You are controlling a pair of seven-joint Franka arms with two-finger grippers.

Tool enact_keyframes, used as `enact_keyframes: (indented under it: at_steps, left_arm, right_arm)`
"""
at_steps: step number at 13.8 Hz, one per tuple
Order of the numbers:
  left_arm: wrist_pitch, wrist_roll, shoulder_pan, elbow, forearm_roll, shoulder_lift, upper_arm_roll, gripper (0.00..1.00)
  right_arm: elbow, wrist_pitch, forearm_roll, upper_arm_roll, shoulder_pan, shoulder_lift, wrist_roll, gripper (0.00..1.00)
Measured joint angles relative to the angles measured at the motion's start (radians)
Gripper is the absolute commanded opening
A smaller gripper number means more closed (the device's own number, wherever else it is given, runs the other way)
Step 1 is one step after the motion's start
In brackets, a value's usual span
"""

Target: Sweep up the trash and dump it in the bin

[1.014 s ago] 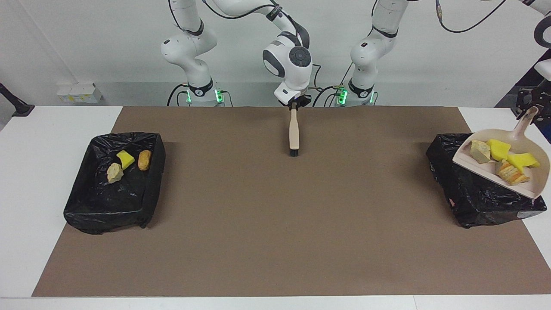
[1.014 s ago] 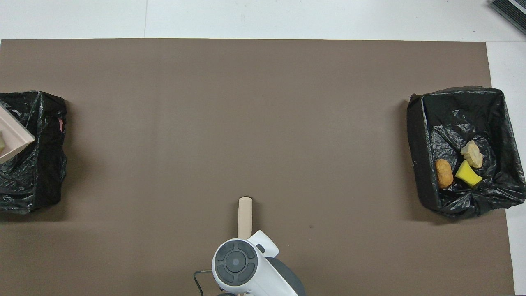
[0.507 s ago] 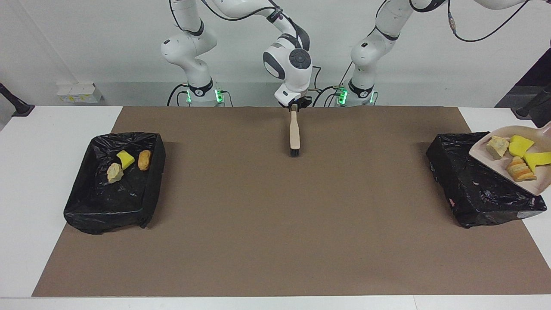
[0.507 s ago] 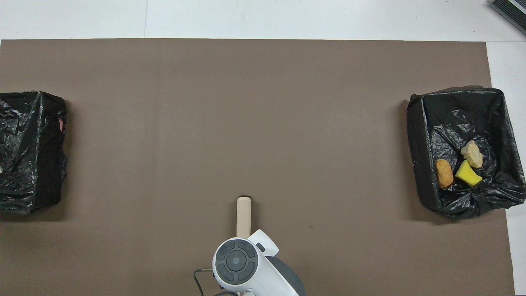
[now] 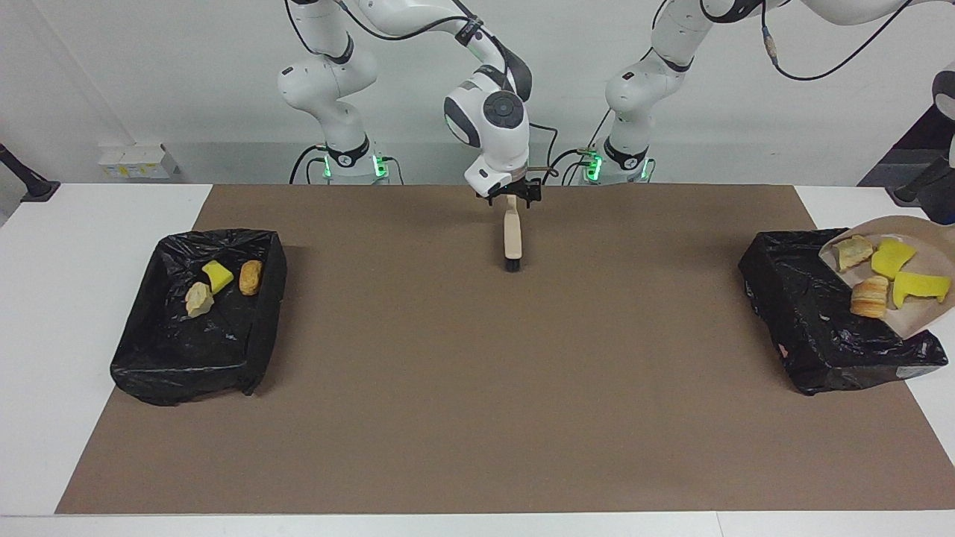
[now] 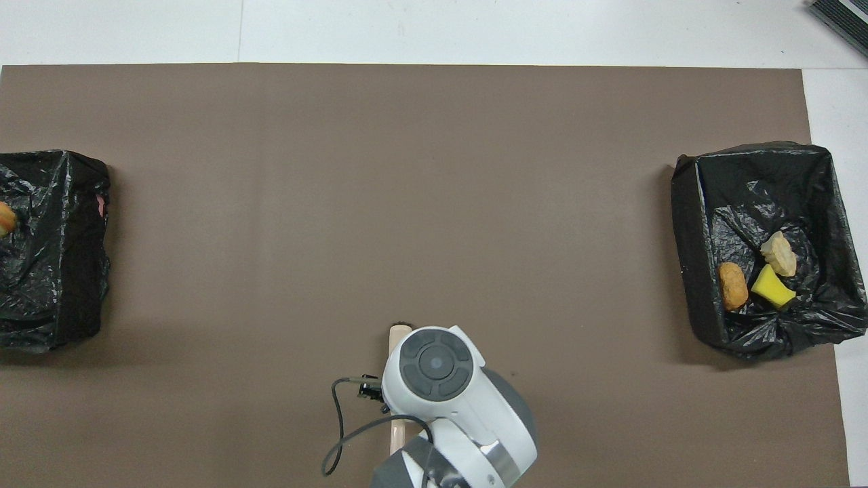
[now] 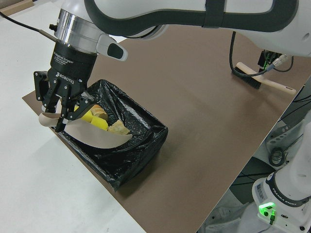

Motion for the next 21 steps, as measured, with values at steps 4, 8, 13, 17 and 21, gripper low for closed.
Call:
enact_keyframes:
  at_steps: [4, 8, 13, 17, 21]
  left_arm:
    - [-0.002, 0.004, -0.031, 0.002, 0.104, -0.001, 0.0, 0.0]
    - [-0.008, 0.004, -0.075, 0.013, 0.16, -0.01, 0.001, 0.0]
    - [-0.034, 0.004, -0.118, 0.042, 0.161, -0.026, -0.012, 0.0]
    - [-0.047, 0.004, -0.13, 0.051, 0.114, -0.089, -0.037, 0.0]
    - [-0.049, 0.004, -0.137, 0.05, 0.081, -0.103, -0.049, 0.0]
  right_arm:
    - [0.061, -0.068, 0.0, -0.007, -0.18, -0.118, -0.077, 1.0]
    - [0.173, -0.31, -0.025, -0.015, -0.376, -0.249, -0.183, 1.0]
    - [0.365, -0.47, -0.194, -0.026, -0.522, -0.246, -0.296, 1.0]
    - [0.463, -0.578, -0.216, -0.063, -0.576, -0.219, -0.412, 1.0]
    - [0.547, -0.628, -0.25, -0.067, -0.611, -0.173, -0.526, 1.0]
